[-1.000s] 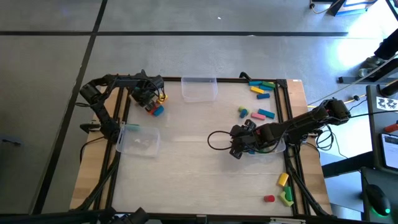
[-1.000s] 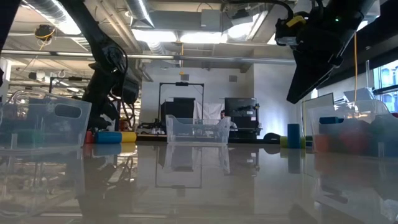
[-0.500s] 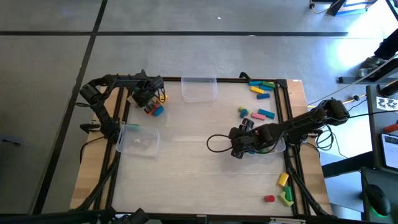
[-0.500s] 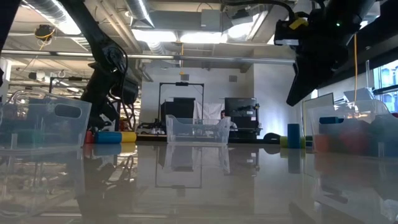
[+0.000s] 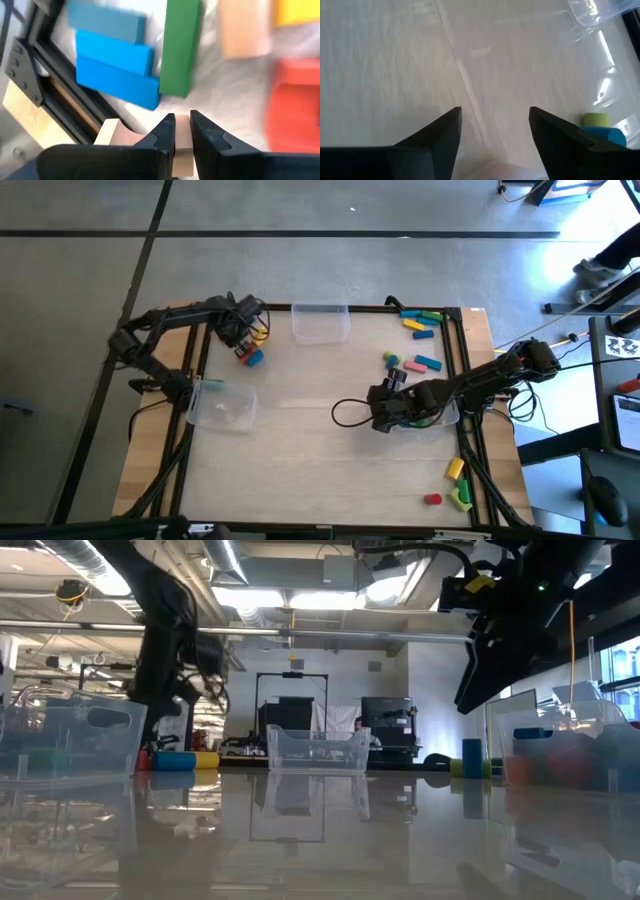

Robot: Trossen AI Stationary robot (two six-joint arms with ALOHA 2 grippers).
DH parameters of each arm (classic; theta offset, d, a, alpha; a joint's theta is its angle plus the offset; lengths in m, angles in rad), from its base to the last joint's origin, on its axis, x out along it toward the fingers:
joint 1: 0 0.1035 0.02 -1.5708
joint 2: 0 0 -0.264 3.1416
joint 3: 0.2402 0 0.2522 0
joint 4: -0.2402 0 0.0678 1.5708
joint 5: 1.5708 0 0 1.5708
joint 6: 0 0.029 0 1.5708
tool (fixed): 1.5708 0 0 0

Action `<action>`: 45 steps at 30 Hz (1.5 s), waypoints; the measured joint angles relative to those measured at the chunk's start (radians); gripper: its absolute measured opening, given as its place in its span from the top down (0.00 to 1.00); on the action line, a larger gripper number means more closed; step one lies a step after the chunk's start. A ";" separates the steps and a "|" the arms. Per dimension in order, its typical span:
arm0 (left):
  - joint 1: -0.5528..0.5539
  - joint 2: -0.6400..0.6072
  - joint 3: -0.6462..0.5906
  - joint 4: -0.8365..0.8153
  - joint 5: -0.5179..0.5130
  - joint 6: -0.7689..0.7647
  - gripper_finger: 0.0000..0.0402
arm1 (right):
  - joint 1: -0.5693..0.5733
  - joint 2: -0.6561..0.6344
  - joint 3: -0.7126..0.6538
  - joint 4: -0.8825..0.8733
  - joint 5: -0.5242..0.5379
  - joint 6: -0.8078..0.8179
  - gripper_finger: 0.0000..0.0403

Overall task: Sort blocks by size
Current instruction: Put the brown arch block into the bottom right transparent bin

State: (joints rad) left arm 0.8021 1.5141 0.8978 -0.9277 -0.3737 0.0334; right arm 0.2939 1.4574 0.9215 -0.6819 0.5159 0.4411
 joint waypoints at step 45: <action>-0.580 -0.282 -0.128 0.797 0.602 0.085 0.90 | 0.000 0.000 0.000 0.237 0.030 -0.130 0.42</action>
State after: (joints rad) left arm 0.2222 1.2324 0.7697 -0.1304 0.2286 0.1182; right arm 0.2939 1.4574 0.9215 -0.4447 0.5458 0.3115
